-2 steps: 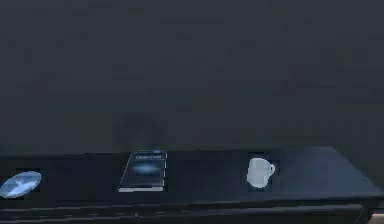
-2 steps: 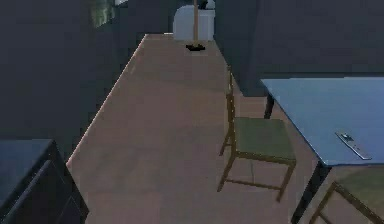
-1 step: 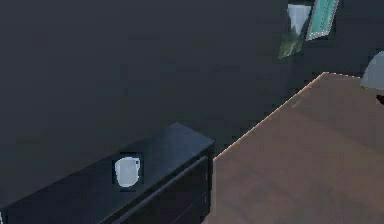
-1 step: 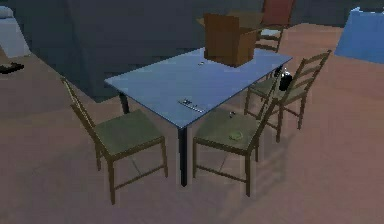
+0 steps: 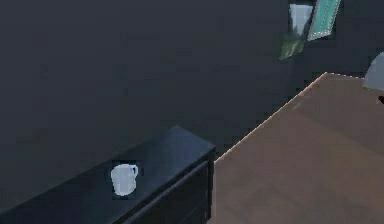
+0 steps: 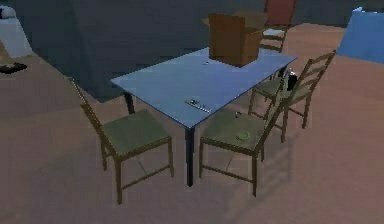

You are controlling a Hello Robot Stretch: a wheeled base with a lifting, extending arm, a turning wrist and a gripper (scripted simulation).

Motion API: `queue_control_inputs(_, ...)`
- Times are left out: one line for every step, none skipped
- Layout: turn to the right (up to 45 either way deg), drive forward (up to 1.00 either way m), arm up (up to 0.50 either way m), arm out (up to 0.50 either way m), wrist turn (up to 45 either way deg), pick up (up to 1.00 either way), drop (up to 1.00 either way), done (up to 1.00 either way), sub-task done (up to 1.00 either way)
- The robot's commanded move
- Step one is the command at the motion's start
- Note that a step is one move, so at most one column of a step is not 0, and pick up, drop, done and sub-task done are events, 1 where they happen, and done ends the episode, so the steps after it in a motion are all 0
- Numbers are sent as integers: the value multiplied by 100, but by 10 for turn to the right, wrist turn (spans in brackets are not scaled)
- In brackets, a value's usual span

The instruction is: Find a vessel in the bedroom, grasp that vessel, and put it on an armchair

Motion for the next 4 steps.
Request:
queue_control_inputs(-450,0,0,0,0,0,0,0,0)
queue_control_inputs(-450,0,0,0,0,0,0,0,0)
queue_control_inputs(-210,0,0,0,0,0,0,0,0)
queue_control_inputs(0,0,50,0,0,0,0,0,0)
